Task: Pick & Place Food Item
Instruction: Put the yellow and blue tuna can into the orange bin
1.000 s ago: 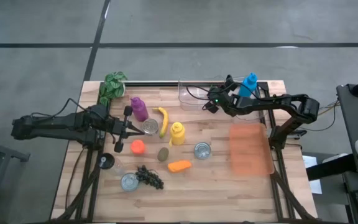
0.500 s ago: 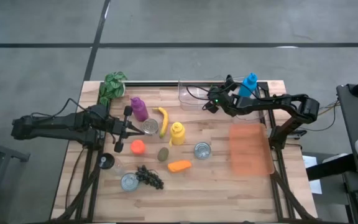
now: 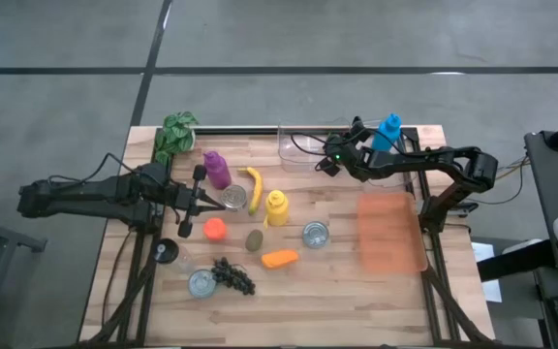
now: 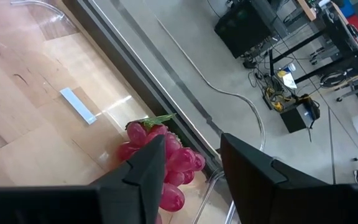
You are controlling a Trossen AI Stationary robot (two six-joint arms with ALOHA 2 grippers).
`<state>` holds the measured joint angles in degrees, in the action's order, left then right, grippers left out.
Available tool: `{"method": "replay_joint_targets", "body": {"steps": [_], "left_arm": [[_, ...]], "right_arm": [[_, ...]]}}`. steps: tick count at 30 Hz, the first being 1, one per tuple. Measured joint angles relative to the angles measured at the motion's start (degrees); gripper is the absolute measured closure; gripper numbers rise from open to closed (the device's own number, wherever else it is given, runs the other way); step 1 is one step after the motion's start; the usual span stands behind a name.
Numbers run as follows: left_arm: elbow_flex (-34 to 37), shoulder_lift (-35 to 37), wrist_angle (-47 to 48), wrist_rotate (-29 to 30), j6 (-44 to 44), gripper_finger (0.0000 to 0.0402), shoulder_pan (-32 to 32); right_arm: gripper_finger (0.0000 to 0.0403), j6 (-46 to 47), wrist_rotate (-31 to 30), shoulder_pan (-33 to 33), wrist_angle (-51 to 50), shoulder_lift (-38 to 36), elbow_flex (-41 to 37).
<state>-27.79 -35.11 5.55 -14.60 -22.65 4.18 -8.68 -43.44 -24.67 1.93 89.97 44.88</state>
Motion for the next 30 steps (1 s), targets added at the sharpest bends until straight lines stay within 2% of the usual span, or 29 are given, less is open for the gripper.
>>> {"method": "replay_joint_targets", "body": {"steps": [18, 30], "left_arm": [[0.0, 0.0, 0.01, 0.01, 0.0, 0.0392, 0.01], [0.0, 0.0, 0.01, 0.0, 0.02, 0.0392, 0.0]], "right_arm": [[0.028, 0.14, 0.0, 0.0, 0.02, 0.0, 0.0], [0.028, 0.17, 0.0, 0.0, 0.04, 0.0, 0.0]]}}
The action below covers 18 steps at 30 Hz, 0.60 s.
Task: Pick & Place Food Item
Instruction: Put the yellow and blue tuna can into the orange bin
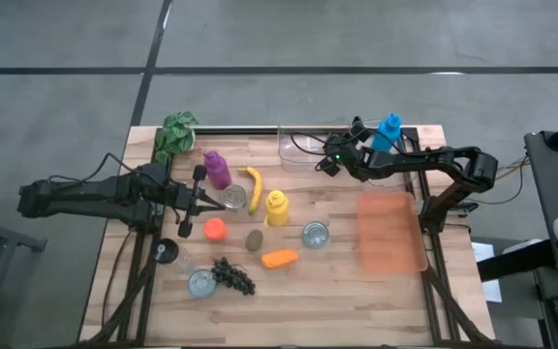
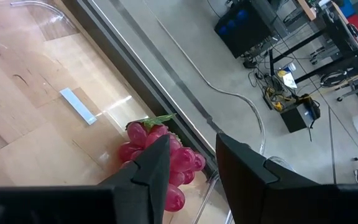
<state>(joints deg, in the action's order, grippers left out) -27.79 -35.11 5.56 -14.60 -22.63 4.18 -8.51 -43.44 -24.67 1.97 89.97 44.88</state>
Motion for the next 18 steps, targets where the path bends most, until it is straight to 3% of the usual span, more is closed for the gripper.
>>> {"method": "replay_joint_targets", "body": {"steps": [18], "left_arm": [[0.0, 0.0, 0.0, -0.01, -0.01, 0.0392, -0.01]], "right_arm": [[0.0313, 1.09, 0.02, 0.0, 0.01, 0.02, 0.0]]}}
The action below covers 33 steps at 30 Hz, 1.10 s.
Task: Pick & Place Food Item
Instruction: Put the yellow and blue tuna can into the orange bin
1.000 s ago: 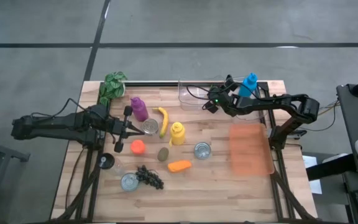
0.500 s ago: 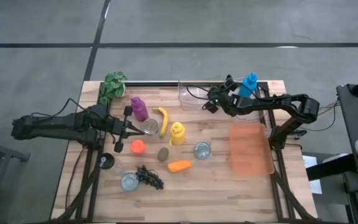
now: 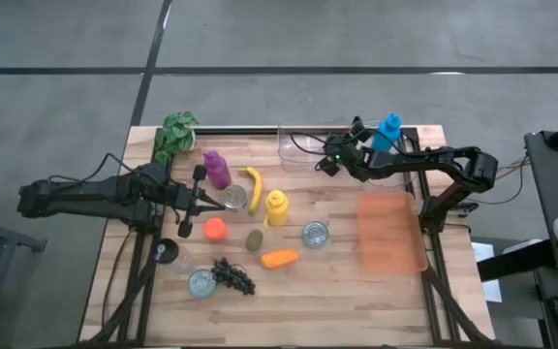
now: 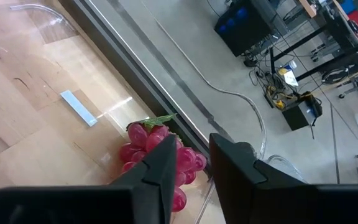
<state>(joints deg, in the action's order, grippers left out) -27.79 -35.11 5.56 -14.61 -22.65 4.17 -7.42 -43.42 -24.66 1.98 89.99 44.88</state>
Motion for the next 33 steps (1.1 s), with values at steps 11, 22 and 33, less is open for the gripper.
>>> {"method": "replay_joint_targets", "body": {"steps": [11, 22, 33], "left_arm": [[0.0, 0.0, -0.02, 0.02, -0.01, 0.0392, 0.01], [0.0, 0.0, -0.15, 1.16, -0.05, 0.0392, 0.04], [0.0, 0.0, 0.0, 7.58, 0.11, 0.0392, 0.04]], "right_arm": [[0.034, 0.29, 0.02, 0.14, 0.09, -1.63, 1.04], [0.0342, 4.39, 0.02, 6.23, 0.03, -9.88, 2.24], [0.036, 4.48, 0.11, 21.12, 0.06, -15.85, 2.4]]}}
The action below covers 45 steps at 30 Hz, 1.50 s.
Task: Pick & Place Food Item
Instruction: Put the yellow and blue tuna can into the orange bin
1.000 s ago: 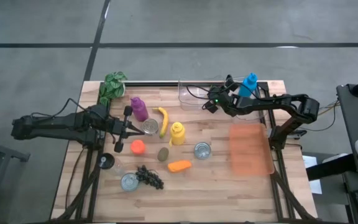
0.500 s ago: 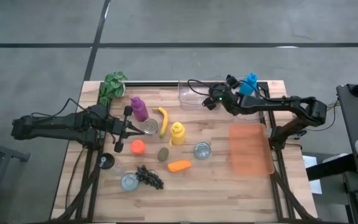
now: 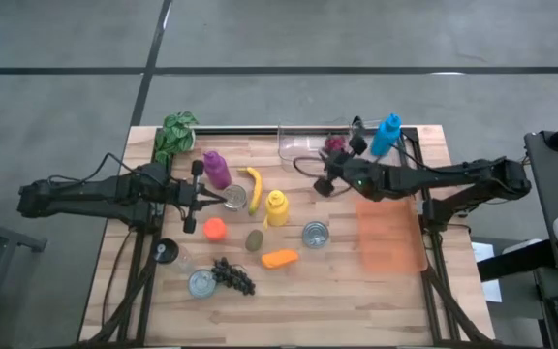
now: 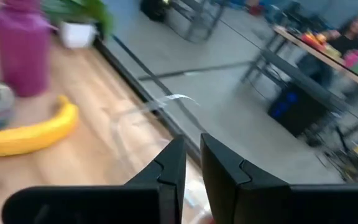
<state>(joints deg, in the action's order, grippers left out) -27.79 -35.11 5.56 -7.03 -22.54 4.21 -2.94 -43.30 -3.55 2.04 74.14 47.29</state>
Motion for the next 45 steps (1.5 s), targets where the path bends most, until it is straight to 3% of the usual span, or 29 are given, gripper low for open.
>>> {"method": "replay_joint_targets", "body": {"steps": [19, 23, 28, 34, 45], "left_arm": [[0.0, 0.0, -0.15, 0.0, -0.04, 0.0392, 0.0], [0.0, 0.0, -0.15, 0.0, -0.01, 0.0392, 0.0], [-0.01, 0.0, -0.15, 0.0, 0.01, 0.0392, 0.0], [0.0, 0.0, -0.17, 0.02, 0.03, 0.0392, 0.0], [0.0, 0.02, 0.09, 0.22, -0.01, 0.0392, 0.0]], "right_arm": [[0.0394, 4.51, 0.06, 18.67, -0.08, 0.27, 0.0], [0.0394, 4.5, 0.18, 19.81, -0.1, 0.27, -0.01], [0.0394, 4.96, 6.82, 19.93, -0.2, 0.23, -0.02], [0.0394, 8.74, 10.67, 19.93, -2.38, 0.21, -0.04], [0.0394, 9.09, 10.97, 19.93, -2.62, 0.23, -0.03]]}}
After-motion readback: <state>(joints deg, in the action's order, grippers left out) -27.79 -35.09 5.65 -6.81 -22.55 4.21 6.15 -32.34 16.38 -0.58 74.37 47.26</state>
